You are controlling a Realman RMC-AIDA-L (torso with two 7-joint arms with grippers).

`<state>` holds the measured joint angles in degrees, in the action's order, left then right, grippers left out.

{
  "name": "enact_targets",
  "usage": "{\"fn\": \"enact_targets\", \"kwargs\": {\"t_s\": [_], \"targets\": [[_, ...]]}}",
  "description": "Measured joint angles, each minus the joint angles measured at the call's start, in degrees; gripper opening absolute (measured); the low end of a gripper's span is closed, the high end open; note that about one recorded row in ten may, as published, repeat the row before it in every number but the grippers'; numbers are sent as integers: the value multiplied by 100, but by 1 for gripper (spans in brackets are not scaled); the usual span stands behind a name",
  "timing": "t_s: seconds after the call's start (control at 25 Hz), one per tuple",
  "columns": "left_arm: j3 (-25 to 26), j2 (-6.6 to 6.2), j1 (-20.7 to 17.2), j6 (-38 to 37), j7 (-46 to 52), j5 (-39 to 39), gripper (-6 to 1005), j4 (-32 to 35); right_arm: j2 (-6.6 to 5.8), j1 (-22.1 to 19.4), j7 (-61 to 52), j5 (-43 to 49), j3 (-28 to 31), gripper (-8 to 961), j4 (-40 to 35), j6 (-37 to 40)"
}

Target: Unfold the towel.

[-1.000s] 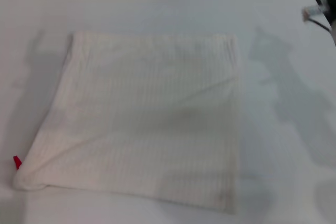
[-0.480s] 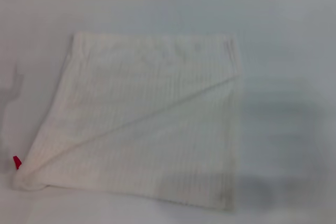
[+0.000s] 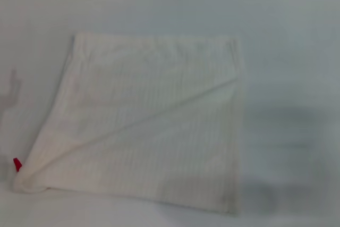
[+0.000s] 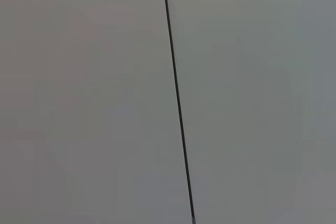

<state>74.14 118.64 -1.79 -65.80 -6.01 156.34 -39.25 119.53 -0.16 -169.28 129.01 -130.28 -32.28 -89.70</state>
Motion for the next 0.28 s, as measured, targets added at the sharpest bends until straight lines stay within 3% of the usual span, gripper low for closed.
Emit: {"fn": "enact_targets", "kwargs": {"t_s": [0.16,0.28], "targets": [[-23,2,-15,-85,0,0,776,47,0,-8,0,-3,-73,667,27,14],[-25,2,-21,-116,6,5,776,52,0,-17,0,-3,-80,667,29,-7]]}}
